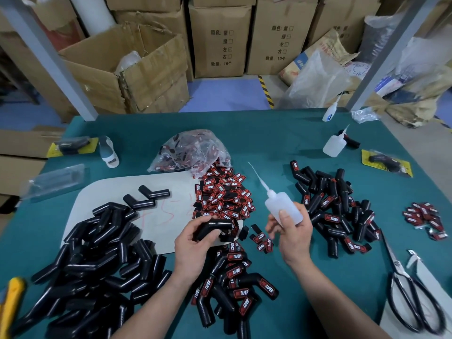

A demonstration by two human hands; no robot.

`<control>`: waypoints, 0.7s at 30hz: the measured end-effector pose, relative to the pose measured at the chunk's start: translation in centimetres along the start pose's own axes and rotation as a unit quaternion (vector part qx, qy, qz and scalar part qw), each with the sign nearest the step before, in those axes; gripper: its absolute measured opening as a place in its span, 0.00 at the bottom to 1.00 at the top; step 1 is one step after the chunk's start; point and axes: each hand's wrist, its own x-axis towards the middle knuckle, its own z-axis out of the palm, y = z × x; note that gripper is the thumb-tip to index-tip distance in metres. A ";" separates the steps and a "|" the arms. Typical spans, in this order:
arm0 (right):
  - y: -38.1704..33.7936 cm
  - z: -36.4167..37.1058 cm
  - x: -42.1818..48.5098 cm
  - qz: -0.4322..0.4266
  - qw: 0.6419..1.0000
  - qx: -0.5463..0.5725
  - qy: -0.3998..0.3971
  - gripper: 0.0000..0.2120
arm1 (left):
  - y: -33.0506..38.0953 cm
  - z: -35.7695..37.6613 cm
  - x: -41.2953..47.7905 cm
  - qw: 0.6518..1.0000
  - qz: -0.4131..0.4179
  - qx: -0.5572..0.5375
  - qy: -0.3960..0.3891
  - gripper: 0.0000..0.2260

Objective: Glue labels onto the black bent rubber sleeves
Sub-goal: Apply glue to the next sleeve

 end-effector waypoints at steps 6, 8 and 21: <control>1.8 0.9 -0.6 0.071 0.997 0.006 0.031 0.06 | -0.5 0.2 0.1 1.000 -0.004 0.019 0.009 0.20; 2.1 1.1 -0.7 0.076 0.996 -0.005 0.044 0.07 | -0.5 0.3 0.3 0.999 -0.003 0.034 0.006 0.20; 1.0 1.8 -0.4 0.102 0.987 0.122 0.029 0.10 | 0.0 0.3 0.1 0.999 -0.034 0.034 0.011 0.20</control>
